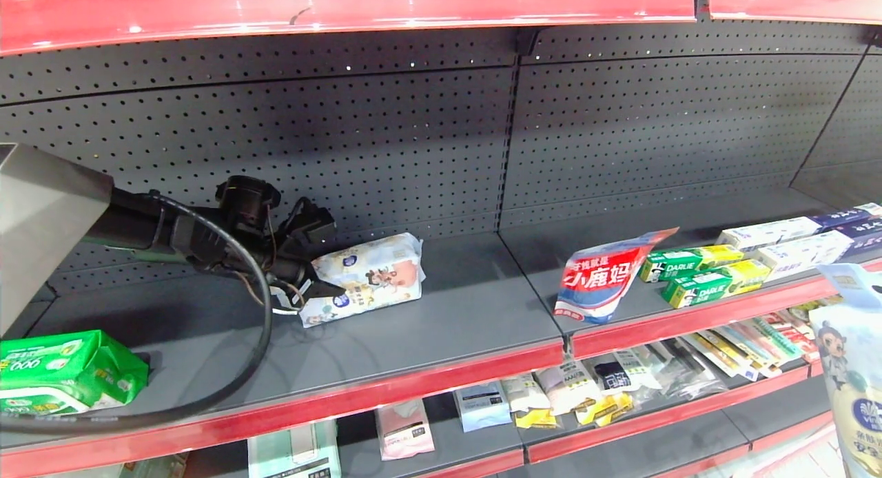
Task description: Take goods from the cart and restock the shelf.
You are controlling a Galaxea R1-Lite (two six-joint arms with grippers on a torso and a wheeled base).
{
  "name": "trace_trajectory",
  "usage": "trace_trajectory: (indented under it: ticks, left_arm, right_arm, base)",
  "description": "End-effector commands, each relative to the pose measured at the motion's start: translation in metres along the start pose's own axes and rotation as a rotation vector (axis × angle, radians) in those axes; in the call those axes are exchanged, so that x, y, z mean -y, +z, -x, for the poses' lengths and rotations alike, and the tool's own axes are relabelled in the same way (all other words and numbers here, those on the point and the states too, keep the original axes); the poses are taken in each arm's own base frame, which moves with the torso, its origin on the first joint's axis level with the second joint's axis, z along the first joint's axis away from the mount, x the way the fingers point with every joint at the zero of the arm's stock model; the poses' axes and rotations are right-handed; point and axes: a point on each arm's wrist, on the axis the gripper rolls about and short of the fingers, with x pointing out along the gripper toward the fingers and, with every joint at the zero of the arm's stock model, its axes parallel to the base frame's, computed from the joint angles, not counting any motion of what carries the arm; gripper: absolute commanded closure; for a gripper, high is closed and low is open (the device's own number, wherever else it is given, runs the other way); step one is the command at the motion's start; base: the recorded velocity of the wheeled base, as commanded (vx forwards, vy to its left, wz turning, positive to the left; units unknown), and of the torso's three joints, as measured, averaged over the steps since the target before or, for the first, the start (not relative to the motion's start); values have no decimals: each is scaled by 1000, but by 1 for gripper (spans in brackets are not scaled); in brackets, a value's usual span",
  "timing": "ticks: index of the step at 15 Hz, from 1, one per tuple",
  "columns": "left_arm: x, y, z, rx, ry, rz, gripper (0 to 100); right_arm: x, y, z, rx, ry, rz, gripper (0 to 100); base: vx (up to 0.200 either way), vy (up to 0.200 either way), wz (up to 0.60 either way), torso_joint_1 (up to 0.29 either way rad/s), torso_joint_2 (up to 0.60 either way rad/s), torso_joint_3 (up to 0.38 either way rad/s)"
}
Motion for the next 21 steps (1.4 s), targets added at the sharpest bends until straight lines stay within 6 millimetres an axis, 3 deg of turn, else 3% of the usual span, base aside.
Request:
trace_trajectory:
  ticks: [1,2,8,12,21]
  left_arm:
    - [8,1,14,1,-18,-1,100]
    - [8,1,14,1,-18,-1,100]
    - [46,-17,59,2,-64,-27,100]
    - [62,-29,72,-5,-85,-35,100]
    - [59,-42,65,-35,-51,-39,100]
  right_arm:
    - [0,0,0,-2,1,1,100]
    - [0,0,0,-2,1,1,100]
    - [0,0,-1,-8,3,2,100]
    - [0,1,-1,-6,4,2,100]
    - [1,2,1,5,0,3,100]
  base:
    - [0,0,0,0,0,0]
    - [0,0,0,0,0,0]
    - [0,0,0,0,0,0]
    - [0,0,0,0,0,0]
    - [0,0,0,0,0,0]
